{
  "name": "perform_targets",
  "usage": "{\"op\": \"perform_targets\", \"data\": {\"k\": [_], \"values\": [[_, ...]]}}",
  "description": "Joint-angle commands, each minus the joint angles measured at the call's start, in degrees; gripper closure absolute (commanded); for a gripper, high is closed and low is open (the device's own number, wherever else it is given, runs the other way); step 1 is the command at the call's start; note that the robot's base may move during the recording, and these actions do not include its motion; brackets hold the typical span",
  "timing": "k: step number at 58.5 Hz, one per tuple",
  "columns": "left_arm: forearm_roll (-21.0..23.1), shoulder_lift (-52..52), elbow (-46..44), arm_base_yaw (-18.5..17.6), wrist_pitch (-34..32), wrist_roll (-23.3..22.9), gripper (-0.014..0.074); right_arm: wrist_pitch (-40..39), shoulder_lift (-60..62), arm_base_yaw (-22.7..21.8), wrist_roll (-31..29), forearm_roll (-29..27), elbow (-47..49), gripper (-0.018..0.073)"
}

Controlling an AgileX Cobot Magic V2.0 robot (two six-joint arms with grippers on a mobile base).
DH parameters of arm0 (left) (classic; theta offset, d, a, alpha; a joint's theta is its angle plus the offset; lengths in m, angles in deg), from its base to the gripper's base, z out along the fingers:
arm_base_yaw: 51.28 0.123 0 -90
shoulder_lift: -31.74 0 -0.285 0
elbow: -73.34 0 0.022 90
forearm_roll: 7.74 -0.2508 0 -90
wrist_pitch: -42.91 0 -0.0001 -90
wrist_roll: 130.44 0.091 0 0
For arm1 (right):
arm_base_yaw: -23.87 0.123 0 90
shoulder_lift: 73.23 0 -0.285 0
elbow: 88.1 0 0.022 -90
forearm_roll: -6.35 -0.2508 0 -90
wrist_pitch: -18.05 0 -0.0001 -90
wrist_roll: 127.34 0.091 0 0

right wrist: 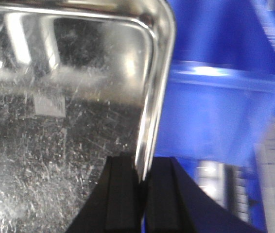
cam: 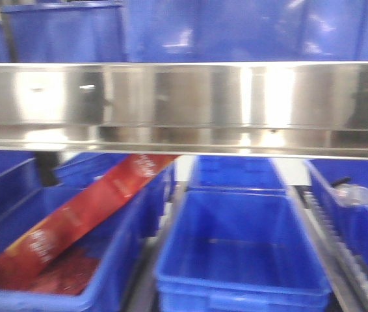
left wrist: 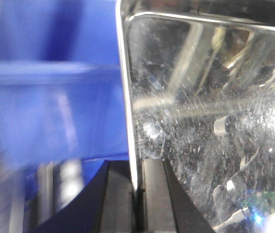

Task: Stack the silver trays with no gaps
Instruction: 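Hold the tray in both grippers while the base drives to another rack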

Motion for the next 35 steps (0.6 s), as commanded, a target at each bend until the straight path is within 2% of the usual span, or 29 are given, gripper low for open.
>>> {"op": "perform_targets", "data": {"k": [1, 35], "values": [[-0.53, -1.18, -0.58, -0.10, -2.84, 0.40, 0.0622, -1.80, 0.75, -0.17, -1.51, 0.88, 0.44, 0.0638], [-0.53, -1.18, -0.58, -0.10, -2.84, 0.40, 0.0622, -1.80, 0.75, -0.17, -1.51, 0.88, 0.44, 0.0638]]}}
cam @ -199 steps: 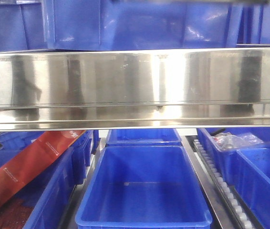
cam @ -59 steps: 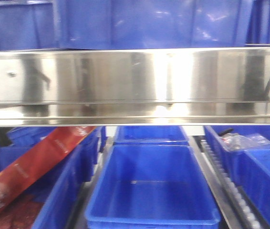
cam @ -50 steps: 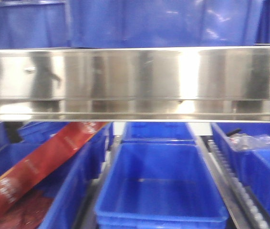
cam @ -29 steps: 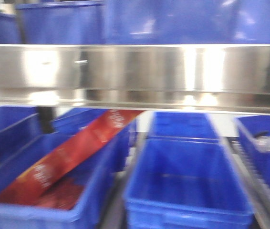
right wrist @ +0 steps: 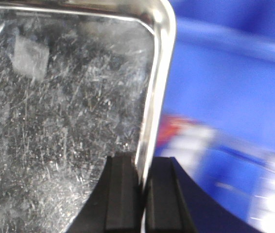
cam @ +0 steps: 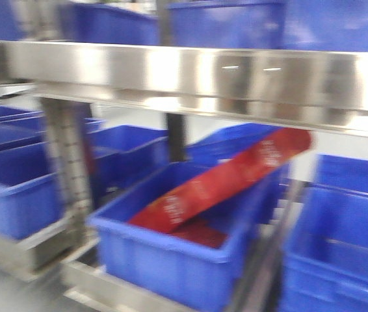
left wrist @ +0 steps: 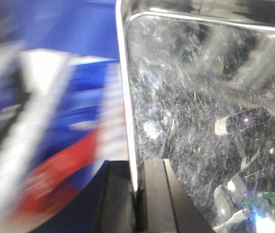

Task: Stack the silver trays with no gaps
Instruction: 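Hold the tray in both grippers while the base drives to another rack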

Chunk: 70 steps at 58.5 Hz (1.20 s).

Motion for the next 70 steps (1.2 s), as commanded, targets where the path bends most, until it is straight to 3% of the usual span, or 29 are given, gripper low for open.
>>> {"op": "perform_targets", "data": {"k": [1, 70], "values": [[-0.53, -1.18, -0.58, -0.10, -2.68, 0.40, 0.0622, -1.70, 0.62, -0.07, -1.51, 0.88, 0.44, 0.0638], [-0.53, -1.18, -0.58, -0.10, -2.68, 0.40, 0.0622, -1.70, 0.62, -0.07, -1.51, 0.88, 0.44, 0.0638]]}}
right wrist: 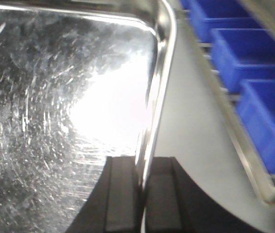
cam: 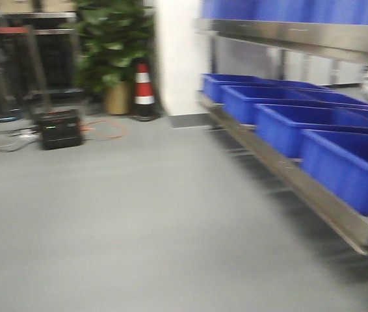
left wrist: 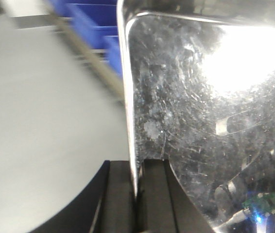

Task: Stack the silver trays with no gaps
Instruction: 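Hold the tray in both grippers while the base drives to another rack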

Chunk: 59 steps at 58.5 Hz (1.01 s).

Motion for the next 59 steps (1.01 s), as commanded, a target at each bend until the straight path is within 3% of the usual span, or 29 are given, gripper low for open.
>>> {"op": "perform_targets", "data": {"k": [1, 59], "values": [[-0.53, -1.06, -0.58, -0.10, -3.02, 0.40, 0.0622, -1.59, 0.62, -0.07, -1.51, 1.10, 0.44, 0.0638], [-0.53, -1.06, -0.58, -0.10, -3.02, 0.40, 0.0622, -1.59, 0.62, -0.07, -1.51, 1.10, 0.44, 0.0638]]}}
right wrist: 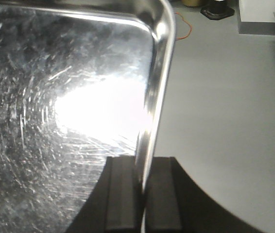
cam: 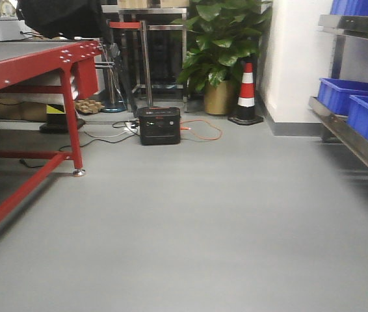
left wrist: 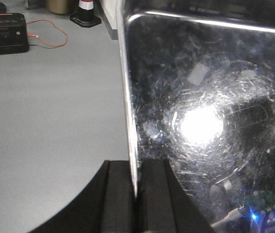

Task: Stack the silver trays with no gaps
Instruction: 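Hold the tray in both grippers while the base drives to another rack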

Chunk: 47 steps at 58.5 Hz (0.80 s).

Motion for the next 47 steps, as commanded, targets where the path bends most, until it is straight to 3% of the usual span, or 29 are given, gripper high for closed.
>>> {"op": "perform_targets", "data": {"k": [1, 47], "values": [[-0.53, -0.85, -0.58, -0.10, -3.02, 0.40, 0.0622, -1.59, 0.62, -0.07, -1.51, 1.10, 0.44, 0.0638], [-0.53, -0.85, -0.58, -0.14, -3.01, 0.40, 0.0622, -1.72, 0.62, -0.07, -1.51, 1.10, 0.44, 0.0638]]}}
